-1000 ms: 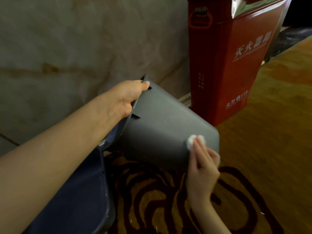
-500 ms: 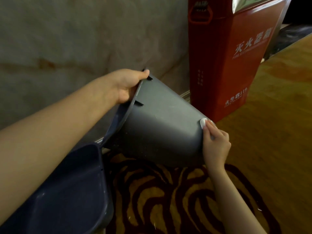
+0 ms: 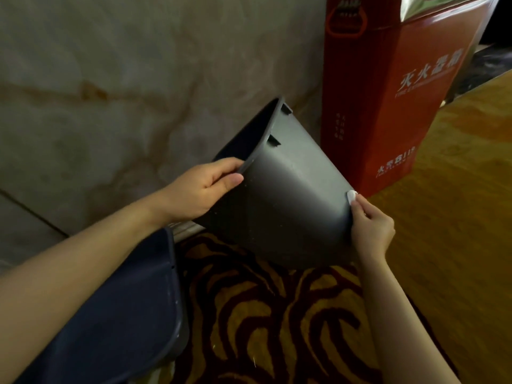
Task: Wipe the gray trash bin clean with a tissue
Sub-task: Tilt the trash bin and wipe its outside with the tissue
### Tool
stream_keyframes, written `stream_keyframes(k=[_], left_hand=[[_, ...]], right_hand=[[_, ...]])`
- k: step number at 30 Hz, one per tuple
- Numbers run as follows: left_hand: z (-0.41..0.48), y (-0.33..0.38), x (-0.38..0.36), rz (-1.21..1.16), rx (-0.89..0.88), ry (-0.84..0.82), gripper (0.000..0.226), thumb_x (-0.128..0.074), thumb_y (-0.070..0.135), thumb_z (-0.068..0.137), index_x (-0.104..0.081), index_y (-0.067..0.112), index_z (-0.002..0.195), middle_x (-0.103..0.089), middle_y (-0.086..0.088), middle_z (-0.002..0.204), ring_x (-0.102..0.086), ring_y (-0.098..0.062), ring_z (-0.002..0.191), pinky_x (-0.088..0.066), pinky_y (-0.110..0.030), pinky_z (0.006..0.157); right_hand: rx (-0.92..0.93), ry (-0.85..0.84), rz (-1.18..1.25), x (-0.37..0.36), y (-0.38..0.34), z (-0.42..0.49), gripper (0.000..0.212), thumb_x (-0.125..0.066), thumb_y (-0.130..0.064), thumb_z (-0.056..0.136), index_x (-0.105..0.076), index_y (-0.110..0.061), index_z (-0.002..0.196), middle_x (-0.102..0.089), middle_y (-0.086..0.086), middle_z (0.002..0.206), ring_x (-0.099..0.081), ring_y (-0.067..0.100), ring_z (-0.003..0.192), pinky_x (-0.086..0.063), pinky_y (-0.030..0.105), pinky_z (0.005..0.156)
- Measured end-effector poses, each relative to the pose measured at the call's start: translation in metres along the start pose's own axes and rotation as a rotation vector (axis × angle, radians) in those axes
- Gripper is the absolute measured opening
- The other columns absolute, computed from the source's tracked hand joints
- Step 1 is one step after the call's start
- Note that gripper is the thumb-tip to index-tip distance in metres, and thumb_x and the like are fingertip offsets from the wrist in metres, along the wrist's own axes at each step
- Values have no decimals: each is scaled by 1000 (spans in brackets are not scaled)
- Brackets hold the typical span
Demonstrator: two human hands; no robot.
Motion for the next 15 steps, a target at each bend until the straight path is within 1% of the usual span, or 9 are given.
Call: stream_keyframes(k=[1,4,6,8,10,12,13,14,15], left_hand=[[2,-1,0,-12,-5,14,25,-39,26,94,-52,47,101,-62,39,92,-57,18,89,-40,1,71],[6,-2,2,-74,-7,70,26,-39,23,95,-54,43,101,-67,27,94,-60,12,93,-43,-3,77],[6,-2,6,-143,14,113,27,-39,21,95,-56,41,102,-68,27,94,-62,9,94,-45,-6,78],[4,1,8,-170,18,139,26,-39,20,95,-57,39,102,-68,31,93,-62,9,95,-45,-4,76],[0,3,8,-208,34,153,26,-40,20,95,-58,37,102,-70,24,93,-64,7,94,-46,-6,75],[-1,3,9,-238,57,171,24,-41,21,95,-59,36,101,-71,14,93,-66,2,92,-49,-10,74],[-2,4,10,-239,70,187,24,-42,22,94,-60,36,99,-70,11,93,-66,0,90,-51,-12,74],[-1,4,11,-238,83,207,23,-42,23,94,-61,36,97,-70,9,92,-66,-1,87,-53,-15,75],[-1,5,11,-249,96,227,22,-43,23,94,-62,35,95,-70,7,92,-66,-2,86,-54,-17,76]], right_hand=[[4,-7,13,-3,-4,-3,34,-59,-34,89,-62,-18,119,-63,1,124,-55,15,115,-44,39,102],[118,-27,32,-16,-30,-20,32,-57,-34,90,-61,-21,119,-64,-4,122,-54,11,113,-43,37,102],[187,-81,56,-29,-51,-32,32,-55,-35,91,-61,-24,120,-63,-5,120,-54,10,112,-45,37,100],[274,-164,109,-42,-80,-45,32,-55,-34,91,-61,-23,120,-64,-5,118,-55,8,110,-46,34,98],[369,-236,157,-53,-113,-60,29,-57,-30,91,-63,-22,118,-66,-6,113,-54,3,104,-45,26,96],[474,-272,182,-61,-142,-79,27,-58,-24,90,-64,-21,116,-67,-9,111,-52,-3,96,-41,10,88],[524,-272,193,-63,-153,-89,27,-59,-20,89,-64,-19,116,-66,-11,111,-51,-5,95,-38,5,86],[565,-258,206,-64,-159,-100,27,-60,-17,88,-64,-17,116,-64,-13,111,-51,-4,97,-37,2,86],[596,-232,220,-64,-163,-110,28,-61,-15,88,-64,-15,116,-62,-12,112,-52,-1,100,-38,3,88]])
Point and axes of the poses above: each hand's wrist, its own z-axis towards the middle knuckle, its own x-axis out of the back of the hand, y = z × x, the point moved 10 cm from there along z, towards the middle knuckle
